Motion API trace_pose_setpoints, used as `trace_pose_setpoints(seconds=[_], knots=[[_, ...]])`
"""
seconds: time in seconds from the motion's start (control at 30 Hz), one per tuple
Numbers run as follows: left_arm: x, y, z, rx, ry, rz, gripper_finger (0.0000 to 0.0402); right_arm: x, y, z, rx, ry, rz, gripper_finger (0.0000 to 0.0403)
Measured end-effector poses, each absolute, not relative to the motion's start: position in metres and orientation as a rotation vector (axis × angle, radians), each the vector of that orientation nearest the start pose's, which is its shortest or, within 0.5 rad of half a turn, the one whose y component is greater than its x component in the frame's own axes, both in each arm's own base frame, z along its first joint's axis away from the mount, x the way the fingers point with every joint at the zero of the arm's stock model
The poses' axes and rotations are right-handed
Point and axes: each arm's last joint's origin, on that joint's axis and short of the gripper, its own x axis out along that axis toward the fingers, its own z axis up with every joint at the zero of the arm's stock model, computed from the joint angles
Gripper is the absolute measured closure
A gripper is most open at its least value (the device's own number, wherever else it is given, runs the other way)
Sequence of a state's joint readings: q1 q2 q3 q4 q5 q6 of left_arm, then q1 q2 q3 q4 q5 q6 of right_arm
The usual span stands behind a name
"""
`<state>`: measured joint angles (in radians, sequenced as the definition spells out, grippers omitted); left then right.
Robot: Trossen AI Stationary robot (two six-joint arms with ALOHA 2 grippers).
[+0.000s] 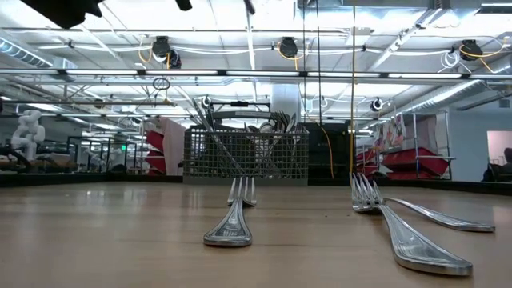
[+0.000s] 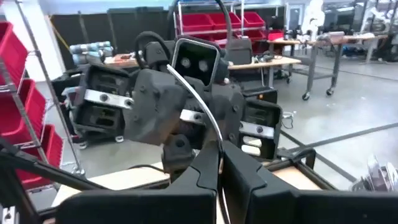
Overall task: Sort silverware
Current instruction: Put the silver fork into the utensil holder
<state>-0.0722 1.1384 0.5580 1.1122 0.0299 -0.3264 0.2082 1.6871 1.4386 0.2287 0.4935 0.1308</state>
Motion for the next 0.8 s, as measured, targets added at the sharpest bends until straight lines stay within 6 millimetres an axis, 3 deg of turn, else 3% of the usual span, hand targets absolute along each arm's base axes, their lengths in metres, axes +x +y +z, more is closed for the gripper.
trace_pose_setpoints(seconds=[0.2, 0.53, 0.7, 0.8], knots=[[0.234, -0.018, 0.303, -0.324, -0.446, -0.173, 0.0297, 0.392, 0.061, 0.355, 0.146, -0.077, -0.236, 0.0403], [0.236, -0.012, 0.3, -0.28, -0.437, -0.109, 0.03, 0.395, 0.054, 0.351, 0.172, -0.057, -0.204, 0.0402], [0.237, -0.007, 0.297, -0.264, -0.409, -0.086, 0.0375, 0.398, 0.054, 0.347, 0.188, -0.051, -0.212, 0.0403], [0.237, -0.006, 0.298, -0.248, -0.427, -0.061, 0.0388, 0.398, 0.053, 0.346, 0.179, -0.031, -0.221, 0.0402]])
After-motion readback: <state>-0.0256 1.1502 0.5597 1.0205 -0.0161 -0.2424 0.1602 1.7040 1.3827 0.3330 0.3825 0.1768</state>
